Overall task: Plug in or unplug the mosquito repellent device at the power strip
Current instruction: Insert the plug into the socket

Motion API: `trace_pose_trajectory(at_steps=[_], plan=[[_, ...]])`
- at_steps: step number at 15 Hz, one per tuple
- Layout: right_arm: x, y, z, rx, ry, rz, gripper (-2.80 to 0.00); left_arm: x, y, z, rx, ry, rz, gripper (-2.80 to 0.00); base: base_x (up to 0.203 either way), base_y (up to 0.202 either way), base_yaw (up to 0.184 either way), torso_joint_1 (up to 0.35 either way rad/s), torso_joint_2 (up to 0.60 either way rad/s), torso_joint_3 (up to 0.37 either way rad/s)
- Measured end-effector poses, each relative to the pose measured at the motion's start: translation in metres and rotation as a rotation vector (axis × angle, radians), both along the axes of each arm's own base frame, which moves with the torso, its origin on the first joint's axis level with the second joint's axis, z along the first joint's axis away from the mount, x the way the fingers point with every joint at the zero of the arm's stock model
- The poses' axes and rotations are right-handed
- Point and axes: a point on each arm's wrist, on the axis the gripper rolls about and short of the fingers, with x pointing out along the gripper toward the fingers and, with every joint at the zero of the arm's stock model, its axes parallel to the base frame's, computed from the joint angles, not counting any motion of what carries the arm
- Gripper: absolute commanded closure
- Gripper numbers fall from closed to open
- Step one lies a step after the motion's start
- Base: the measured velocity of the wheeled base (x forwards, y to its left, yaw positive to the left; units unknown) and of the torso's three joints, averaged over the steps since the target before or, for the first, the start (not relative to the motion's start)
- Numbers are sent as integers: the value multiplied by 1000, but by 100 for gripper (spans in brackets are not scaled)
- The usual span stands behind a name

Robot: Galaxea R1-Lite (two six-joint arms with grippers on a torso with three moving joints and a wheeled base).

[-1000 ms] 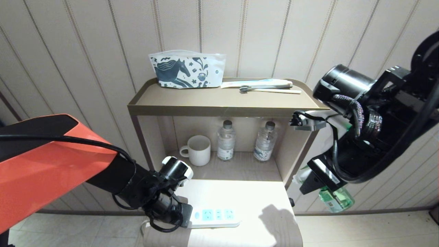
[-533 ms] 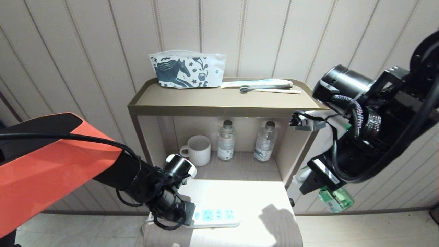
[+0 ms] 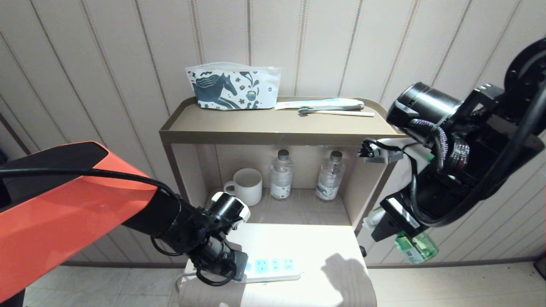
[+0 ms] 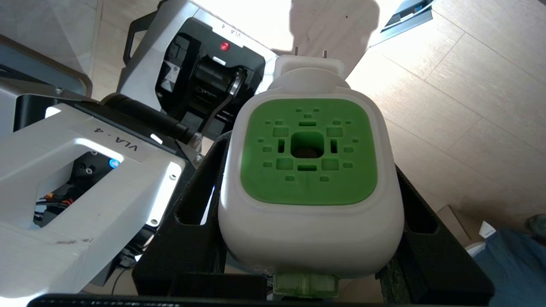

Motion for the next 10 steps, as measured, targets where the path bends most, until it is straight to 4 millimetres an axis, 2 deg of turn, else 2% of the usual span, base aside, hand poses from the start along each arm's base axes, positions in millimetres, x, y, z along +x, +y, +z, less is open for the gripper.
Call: trace_pose_trajectory(at_steps=[5, 10], plan=[[1, 1, -1, -2, 3, 0, 0, -1, -4, 3, -7, -7, -6, 0, 0, 0, 0, 0, 0, 0], [1, 1, -1, -2, 3, 2, 0, -4, 5, 6, -2, -1, 9, 0, 0, 0, 0, 0, 0, 0]])
